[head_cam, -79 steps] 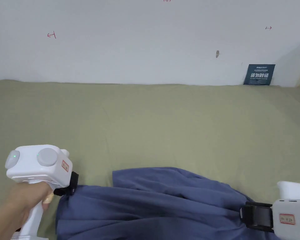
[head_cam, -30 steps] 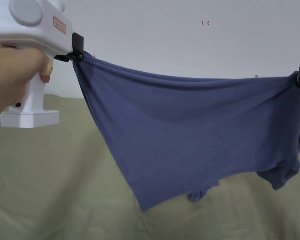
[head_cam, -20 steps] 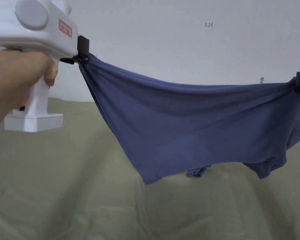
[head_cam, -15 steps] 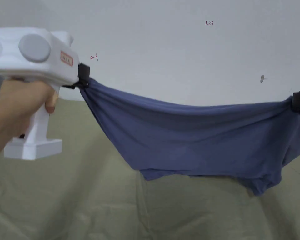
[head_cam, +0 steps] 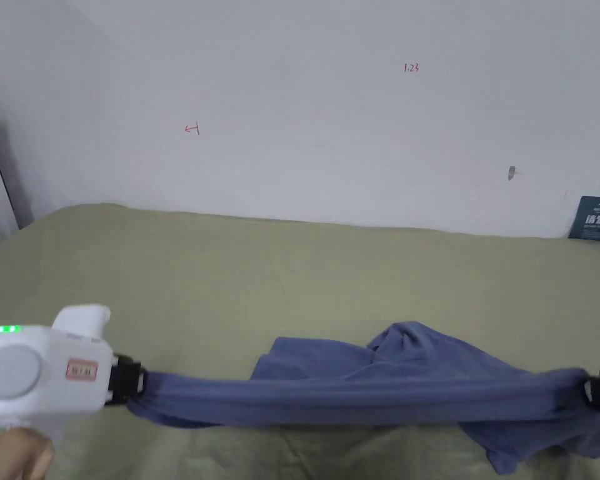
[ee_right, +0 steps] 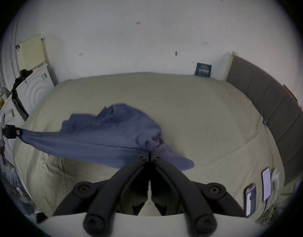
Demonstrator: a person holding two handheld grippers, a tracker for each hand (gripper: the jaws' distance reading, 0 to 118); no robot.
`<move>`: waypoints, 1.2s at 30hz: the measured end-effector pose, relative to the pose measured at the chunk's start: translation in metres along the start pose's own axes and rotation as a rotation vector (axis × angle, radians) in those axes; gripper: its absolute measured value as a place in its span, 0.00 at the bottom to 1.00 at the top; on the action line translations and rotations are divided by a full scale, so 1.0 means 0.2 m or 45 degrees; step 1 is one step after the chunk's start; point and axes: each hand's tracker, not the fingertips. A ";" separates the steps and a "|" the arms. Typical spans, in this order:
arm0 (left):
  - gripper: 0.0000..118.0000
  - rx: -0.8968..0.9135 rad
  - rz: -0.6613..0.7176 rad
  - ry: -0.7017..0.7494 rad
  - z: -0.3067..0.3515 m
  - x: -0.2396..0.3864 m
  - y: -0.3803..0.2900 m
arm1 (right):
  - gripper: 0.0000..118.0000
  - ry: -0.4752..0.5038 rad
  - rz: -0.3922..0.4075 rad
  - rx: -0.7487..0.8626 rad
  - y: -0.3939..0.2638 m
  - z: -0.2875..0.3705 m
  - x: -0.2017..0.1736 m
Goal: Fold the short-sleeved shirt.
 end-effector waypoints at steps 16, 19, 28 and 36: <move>0.09 -0.278 0.309 -0.021 -0.01 -0.23 -0.78 | 0.01 -0.016 -0.188 -0.293 -0.78 0.03 0.08; 0.78 -0.243 0.299 0.017 0.03 -0.20 -0.78 | 0.33 -0.019 -0.179 -0.232 -0.78 0.11 0.05; 0.90 0.251 0.067 -0.033 0.37 0.11 -0.56 | 0.88 -0.020 -0.012 0.017 -0.59 0.42 -0.16; 0.00 0.150 -0.191 0.035 0.30 0.29 -0.63 | 0.00 0.014 -0.081 -0.058 -0.64 0.46 -0.22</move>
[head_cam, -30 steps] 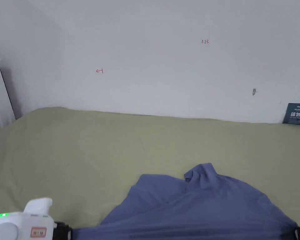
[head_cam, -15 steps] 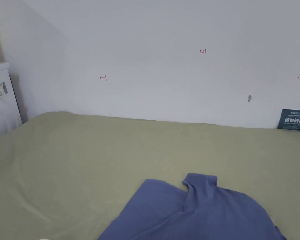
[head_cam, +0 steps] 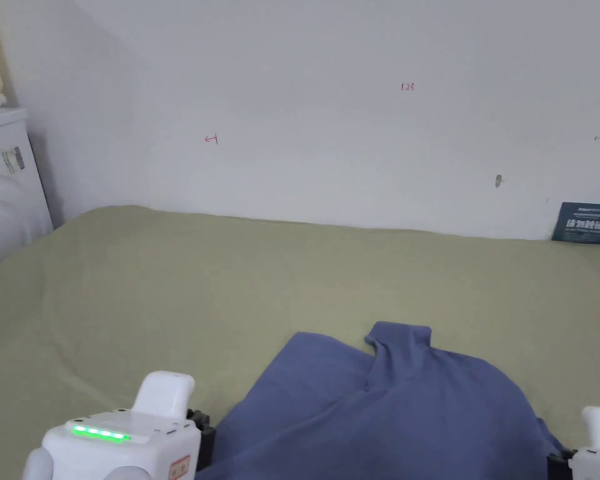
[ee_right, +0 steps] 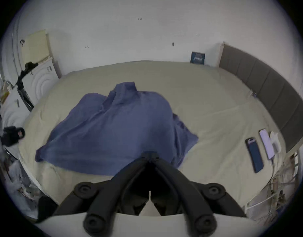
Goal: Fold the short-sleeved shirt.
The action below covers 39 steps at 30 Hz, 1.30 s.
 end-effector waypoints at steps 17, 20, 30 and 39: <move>1.00 -0.375 0.183 0.037 -0.19 -0.27 -0.17 | 0.00 0.085 0.051 -0.080 -0.01 -0.08 -0.05; 1.00 -0.464 0.238 0.032 -0.28 -0.27 -0.25 | 0.00 0.072 0.071 -0.097 -0.02 -0.11 -0.07; 0.04 -0.359 0.184 0.027 -0.36 -0.34 -0.32 | 0.00 0.043 0.205 -0.167 0.15 -0.29 -0.07; 0.04 -0.378 0.213 -0.009 -0.32 -0.30 -0.29 | 0.15 0.077 0.535 -0.195 0.95 -0.88 -0.21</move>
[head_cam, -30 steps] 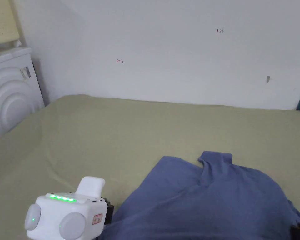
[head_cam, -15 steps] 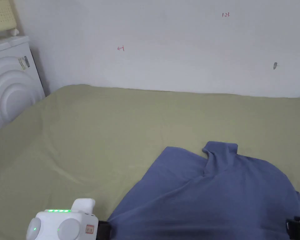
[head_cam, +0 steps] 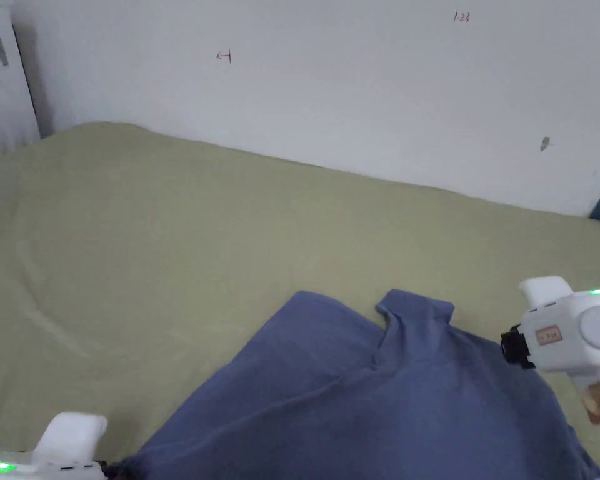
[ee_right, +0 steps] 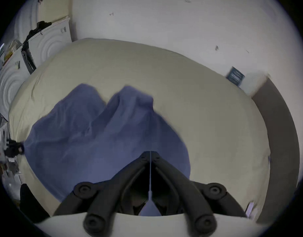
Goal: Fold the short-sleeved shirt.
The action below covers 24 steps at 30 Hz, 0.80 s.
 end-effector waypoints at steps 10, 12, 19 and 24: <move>0.04 -0.016 -0.010 0.040 -0.01 0.09 0.04 | 0.89 0.016 0.195 -0.401 0.27 -0.71 0.15; 0.04 -0.019 -0.006 0.044 -0.01 0.09 0.05 | 0.89 0.084 0.147 -0.428 0.30 -0.81 0.18; 0.04 -0.017 0.012 0.044 -0.03 0.08 0.04 | 0.01 0.193 -0.026 -0.478 0.33 -0.74 0.22; 0.04 0.005 0.029 0.033 0.00 0.08 0.04 | 0.01 0.114 -0.114 -0.336 0.32 -0.51 0.24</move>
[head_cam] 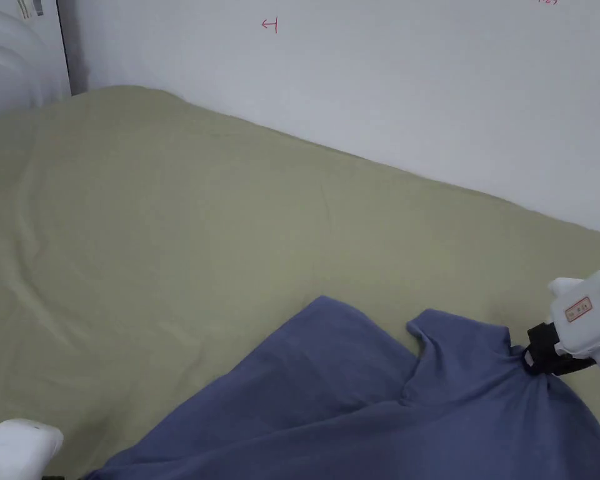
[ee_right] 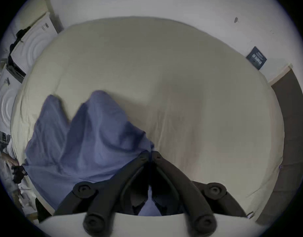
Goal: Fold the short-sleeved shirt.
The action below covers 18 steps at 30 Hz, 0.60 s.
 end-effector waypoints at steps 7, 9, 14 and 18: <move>0.04 0.148 0.049 -0.090 0.18 0.00 0.15 | 0.01 -0.045 -0.020 0.148 0.02 0.48 0.02; 0.04 0.175 0.024 -0.103 0.23 0.02 0.25 | 0.01 -0.101 -0.022 0.213 0.05 0.63 0.04; 0.04 0.251 -0.107 -0.114 0.33 0.05 0.66 | 0.01 -0.186 -0.076 0.365 0.10 0.93 0.13; 0.04 0.323 -0.125 -0.122 0.39 0.08 1.08 | 0.01 -0.311 -0.152 0.474 0.16 1.12 0.22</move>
